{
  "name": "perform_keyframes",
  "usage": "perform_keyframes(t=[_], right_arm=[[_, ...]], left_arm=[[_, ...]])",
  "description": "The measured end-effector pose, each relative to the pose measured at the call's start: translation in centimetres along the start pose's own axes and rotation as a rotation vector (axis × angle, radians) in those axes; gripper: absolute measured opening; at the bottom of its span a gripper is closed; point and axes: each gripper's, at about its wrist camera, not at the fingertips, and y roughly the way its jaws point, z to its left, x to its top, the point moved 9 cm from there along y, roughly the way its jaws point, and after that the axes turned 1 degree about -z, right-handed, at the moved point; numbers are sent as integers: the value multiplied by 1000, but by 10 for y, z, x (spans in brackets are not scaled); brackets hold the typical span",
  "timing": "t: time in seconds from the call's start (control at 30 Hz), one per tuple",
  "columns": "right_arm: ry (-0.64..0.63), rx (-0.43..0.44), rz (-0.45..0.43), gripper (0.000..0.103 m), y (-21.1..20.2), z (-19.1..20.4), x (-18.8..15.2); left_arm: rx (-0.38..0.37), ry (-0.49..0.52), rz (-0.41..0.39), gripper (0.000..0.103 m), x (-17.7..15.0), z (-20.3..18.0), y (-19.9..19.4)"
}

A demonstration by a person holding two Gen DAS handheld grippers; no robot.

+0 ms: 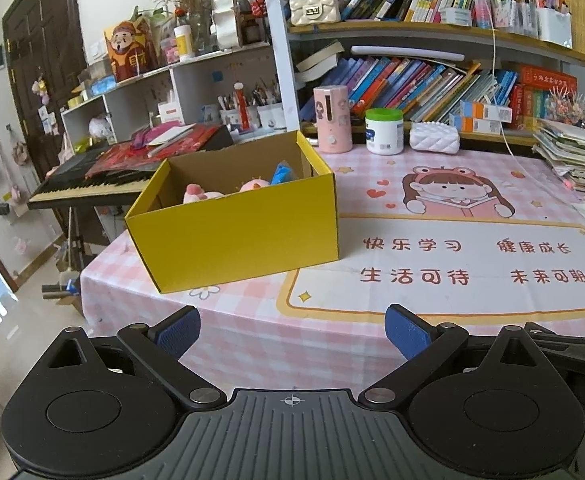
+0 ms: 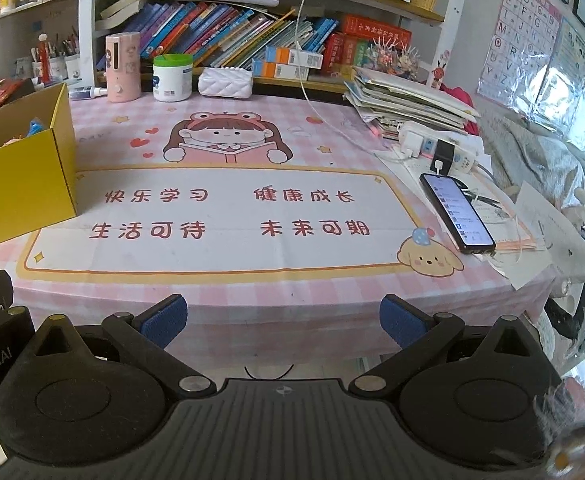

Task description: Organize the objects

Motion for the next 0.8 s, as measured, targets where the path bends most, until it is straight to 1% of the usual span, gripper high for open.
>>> perform_keyframes(t=[0.57, 0.8], right_arm=[[-2, 7, -6, 103, -3, -2, 2], [-1, 7, -6, 103, -4, -3, 1]], left_arm=[[22, -1, 7, 101, 1, 1, -2], [14, -14, 20, 101, -1, 2, -1]])
